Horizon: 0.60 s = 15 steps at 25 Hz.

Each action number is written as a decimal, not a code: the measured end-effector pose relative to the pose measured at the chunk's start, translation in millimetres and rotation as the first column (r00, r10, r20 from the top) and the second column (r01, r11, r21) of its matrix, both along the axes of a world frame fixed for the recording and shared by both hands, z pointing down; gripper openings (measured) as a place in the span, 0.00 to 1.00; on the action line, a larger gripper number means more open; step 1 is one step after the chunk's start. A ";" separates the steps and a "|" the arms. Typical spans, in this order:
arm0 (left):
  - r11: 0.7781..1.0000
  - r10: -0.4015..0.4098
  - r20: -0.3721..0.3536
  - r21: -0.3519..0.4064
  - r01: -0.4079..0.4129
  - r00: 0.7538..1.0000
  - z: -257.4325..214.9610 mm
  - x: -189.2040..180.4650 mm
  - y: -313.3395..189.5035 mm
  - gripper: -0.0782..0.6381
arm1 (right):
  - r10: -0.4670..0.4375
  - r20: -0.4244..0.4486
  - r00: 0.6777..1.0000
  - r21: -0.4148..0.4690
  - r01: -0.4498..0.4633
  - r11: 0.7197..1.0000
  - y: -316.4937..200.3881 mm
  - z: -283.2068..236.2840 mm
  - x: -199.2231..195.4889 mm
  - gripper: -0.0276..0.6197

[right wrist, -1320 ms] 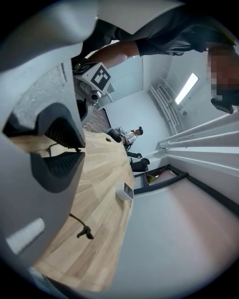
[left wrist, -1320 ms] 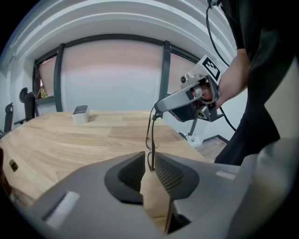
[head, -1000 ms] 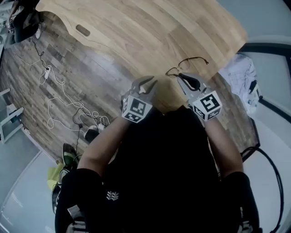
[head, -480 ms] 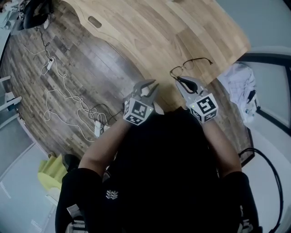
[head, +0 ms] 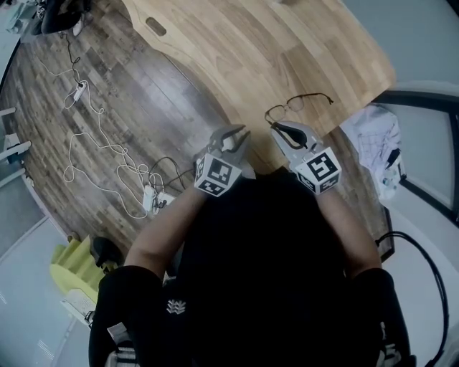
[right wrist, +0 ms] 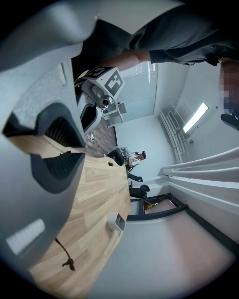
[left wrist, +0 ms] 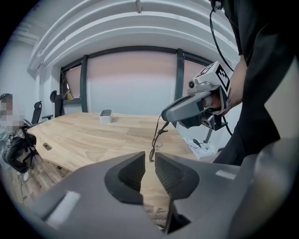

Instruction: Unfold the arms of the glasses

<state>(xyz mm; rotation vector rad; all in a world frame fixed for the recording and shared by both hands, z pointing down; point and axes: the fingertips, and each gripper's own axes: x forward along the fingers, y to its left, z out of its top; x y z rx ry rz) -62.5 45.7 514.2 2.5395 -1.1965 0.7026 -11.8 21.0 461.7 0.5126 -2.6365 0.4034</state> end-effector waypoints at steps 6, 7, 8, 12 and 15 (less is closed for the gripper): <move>0.999 -0.041 -0.009 0.016 0.041 0.999 -5.8 3.6 -0.6 0.21 | -0.049 0.032 0.998 0.012 0.048 0.999 3.2 -5.2 0.7 0.12; 0.999 -0.043 -0.010 0.018 0.044 0.999 -7.2 4.4 -0.1 0.21 | -0.039 0.046 0.998 0.024 0.038 0.999 1.1 -10.2 2.9 0.12; 0.999 -0.046 -0.010 0.021 0.046 0.999 -8.5 5.2 0.3 0.21 | -0.023 0.061 0.998 0.038 0.020 0.999 -2.2 -16.5 6.0 0.12; 0.999 -0.044 -0.010 0.021 0.044 0.999 -9.9 14.4 -0.2 0.21 | 0.036 0.080 0.996 0.134 -0.046 0.990 -21.8 -38.9 28.6 0.12; 0.999 -0.027 -0.006 0.025 0.028 1.000 -11.2 25.1 -6.2 0.21 | 0.115 0.073 0.991 0.141 -0.125 0.982 -39.4 -40.1 52.9 0.12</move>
